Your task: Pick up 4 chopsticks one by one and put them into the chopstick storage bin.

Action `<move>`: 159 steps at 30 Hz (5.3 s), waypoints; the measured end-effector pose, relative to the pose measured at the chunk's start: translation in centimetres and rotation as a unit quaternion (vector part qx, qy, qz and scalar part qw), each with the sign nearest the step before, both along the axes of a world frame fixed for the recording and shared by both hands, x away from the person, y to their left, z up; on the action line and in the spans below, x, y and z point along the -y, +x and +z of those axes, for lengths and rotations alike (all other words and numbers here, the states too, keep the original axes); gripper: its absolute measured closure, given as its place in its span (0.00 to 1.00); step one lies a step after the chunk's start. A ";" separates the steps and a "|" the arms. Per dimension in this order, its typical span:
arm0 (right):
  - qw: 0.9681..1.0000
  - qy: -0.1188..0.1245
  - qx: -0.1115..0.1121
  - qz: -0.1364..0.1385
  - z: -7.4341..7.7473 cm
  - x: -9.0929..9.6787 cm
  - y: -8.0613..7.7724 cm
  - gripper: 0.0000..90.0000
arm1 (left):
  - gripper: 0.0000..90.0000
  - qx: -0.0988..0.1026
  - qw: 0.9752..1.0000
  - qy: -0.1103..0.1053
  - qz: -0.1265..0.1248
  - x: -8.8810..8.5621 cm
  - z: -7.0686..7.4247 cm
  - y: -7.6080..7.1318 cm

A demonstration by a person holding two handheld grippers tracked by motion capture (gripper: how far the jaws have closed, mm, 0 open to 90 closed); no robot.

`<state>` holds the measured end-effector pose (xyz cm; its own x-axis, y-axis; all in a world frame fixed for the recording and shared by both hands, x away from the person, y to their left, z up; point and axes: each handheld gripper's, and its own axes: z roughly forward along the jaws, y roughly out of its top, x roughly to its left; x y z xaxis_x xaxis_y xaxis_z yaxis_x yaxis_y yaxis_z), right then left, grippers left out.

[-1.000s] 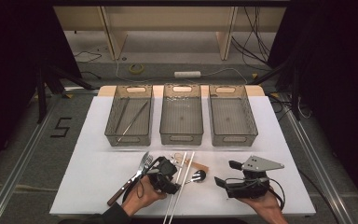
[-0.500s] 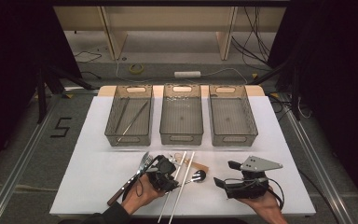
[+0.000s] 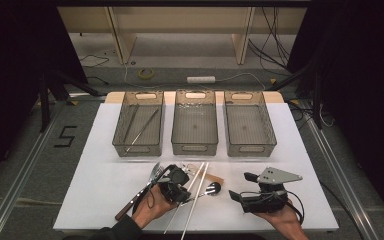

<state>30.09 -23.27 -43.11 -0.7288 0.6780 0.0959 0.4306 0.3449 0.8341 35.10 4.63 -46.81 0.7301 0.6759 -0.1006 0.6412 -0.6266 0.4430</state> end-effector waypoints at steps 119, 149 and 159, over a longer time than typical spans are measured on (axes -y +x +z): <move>0.999 0.033 0.014 0.005 0.2 0.4 -0.2 0.23 | 0.94 0.191 0.950 -0.100 0.224 -15.8 11.3 15.0; 0.999 0.031 0.011 0.015 0.1 0.2 -0.2 0.23 | 0.93 0.203 0.946 -0.073 0.240 -16.5 6.6 16.8; 0.999 0.030 0.011 0.016 0.1 0.2 -0.2 0.23 | 0.93 0.188 0.954 -0.047 0.228 -16.1 5.4 17.0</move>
<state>29.89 -23.47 -43.04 -0.7526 0.6476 0.1192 0.4014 0.3077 0.8627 52.11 20.70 -41.40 0.3594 0.9325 0.0346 0.6226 -0.2672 0.7355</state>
